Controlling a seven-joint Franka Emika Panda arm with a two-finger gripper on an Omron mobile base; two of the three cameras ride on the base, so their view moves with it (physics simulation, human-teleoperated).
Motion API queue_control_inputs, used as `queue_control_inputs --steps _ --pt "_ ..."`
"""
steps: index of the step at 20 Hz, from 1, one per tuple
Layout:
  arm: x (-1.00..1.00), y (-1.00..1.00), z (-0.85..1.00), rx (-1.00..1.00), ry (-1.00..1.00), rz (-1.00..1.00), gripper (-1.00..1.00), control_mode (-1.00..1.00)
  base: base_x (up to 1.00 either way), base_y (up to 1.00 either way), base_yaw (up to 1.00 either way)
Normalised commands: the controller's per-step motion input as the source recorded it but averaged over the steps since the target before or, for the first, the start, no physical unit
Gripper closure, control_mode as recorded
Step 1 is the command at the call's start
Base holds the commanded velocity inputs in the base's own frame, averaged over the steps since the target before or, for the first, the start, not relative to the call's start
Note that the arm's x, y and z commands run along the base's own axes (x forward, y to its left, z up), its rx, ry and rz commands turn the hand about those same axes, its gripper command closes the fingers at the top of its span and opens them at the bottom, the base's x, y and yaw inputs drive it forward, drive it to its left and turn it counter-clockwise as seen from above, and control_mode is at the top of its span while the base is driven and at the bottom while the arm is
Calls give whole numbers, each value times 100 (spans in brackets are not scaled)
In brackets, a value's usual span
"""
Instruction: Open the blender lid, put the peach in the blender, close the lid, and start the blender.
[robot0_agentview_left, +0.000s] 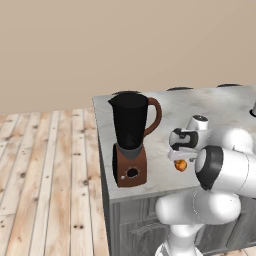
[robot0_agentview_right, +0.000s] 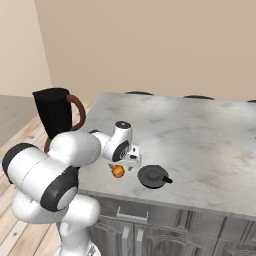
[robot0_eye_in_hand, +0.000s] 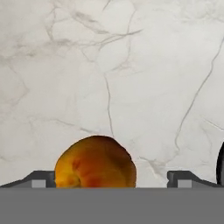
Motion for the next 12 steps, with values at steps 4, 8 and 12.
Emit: queue_control_inputs --steps 4,8,12 --pt "3 5 -26 0 2 4 -100 -100 0 0 0" --pt "0 10 -30 -1 0 4 -100 -100 0 0 0" --pt "-18 2 -35 0 0 4 100 -100 0 0 0"
